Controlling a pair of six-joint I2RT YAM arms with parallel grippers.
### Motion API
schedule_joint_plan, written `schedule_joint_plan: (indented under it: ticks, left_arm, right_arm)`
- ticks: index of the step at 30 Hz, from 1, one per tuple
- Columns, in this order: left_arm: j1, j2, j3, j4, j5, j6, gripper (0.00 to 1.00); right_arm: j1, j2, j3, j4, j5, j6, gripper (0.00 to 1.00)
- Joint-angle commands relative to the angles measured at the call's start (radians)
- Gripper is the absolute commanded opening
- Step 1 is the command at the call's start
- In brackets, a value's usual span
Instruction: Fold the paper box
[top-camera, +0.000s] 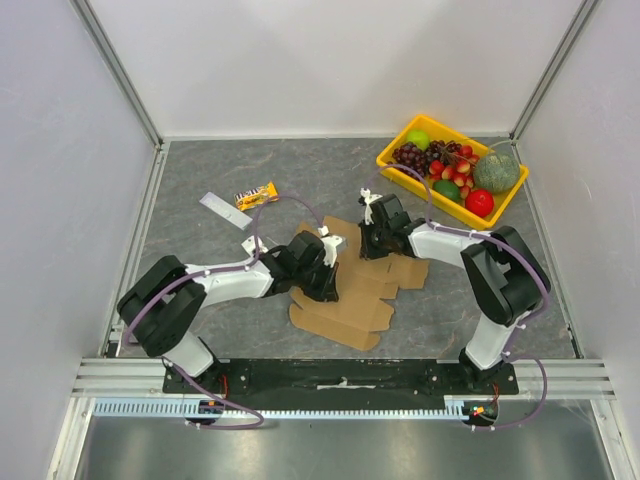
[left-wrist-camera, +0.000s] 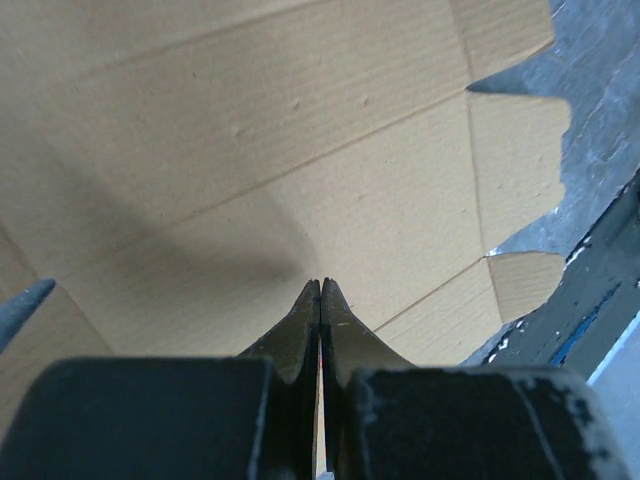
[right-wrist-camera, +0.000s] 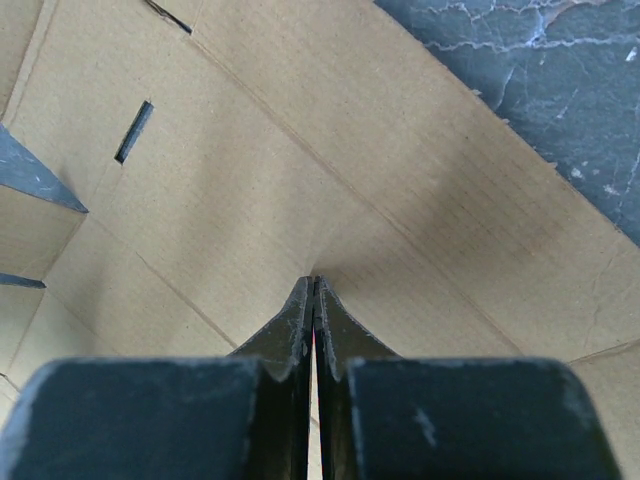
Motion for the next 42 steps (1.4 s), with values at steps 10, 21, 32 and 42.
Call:
schedule_joint_plan:
  ticks: [10,21,32,42]
  left_arm:
    - [-0.008,0.095,-0.052,0.153,0.005,-0.058,0.02]
    - [-0.001,0.169,0.009,0.144,-0.061,-0.014,0.02]
    - [0.027,0.164,-0.003,0.129,-0.107,0.016,0.02]
    - [0.032,0.069,0.035,0.094,-0.093,0.025,0.21]
  right_arm:
    - [0.007,0.074,0.016,0.011,0.105,-0.004,0.04]
    - [0.007,0.108,0.062,0.009,0.191,0.002,0.04]
    - [0.005,0.113,0.072,-0.009,0.252,0.013,0.04]
    - [0.005,0.009,0.129,-0.029,0.177,-0.032,0.22]
